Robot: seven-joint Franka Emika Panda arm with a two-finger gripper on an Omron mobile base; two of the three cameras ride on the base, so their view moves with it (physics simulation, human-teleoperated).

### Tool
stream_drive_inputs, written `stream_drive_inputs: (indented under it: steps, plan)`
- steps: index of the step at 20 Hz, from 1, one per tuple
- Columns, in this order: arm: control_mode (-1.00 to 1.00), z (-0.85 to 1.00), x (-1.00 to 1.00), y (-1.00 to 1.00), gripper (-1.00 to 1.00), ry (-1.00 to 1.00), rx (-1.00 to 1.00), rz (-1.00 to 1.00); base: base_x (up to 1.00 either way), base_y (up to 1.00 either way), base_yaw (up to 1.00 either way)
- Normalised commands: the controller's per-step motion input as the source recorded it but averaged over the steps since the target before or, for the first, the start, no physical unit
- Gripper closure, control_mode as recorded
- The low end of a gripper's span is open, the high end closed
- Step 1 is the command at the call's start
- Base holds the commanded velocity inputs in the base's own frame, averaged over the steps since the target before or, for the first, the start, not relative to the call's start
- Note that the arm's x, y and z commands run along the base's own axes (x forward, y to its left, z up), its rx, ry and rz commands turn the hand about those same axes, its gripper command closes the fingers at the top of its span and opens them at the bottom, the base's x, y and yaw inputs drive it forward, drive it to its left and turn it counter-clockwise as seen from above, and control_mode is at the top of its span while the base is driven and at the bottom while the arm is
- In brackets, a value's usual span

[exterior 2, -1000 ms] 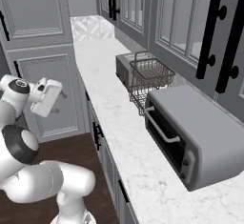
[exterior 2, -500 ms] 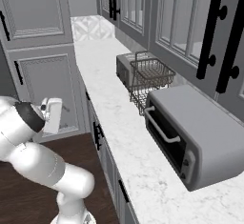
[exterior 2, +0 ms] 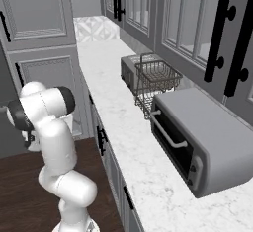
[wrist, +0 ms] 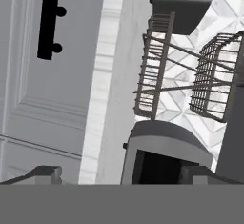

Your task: Take a straw from the drawer in front and place it inside the glass cup on the dining counter.

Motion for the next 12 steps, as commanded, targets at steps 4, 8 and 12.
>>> stream_drive_inputs:
  steps: [4,8,12]
  plan:
    - [-1.0,-0.61,0.48,-0.09,-1.0,0.0,0.0,0.0,0.0,0.0,0.0]
    - [-1.0,-0.59,0.47,-0.02,-1.0,0.0,0.0,0.0,0.0,0.0,0.0]
    - [-1.0,-0.39,0.45,-0.14,-1.0,-0.08,0.0,0.0,0.0,0.0,0.0]
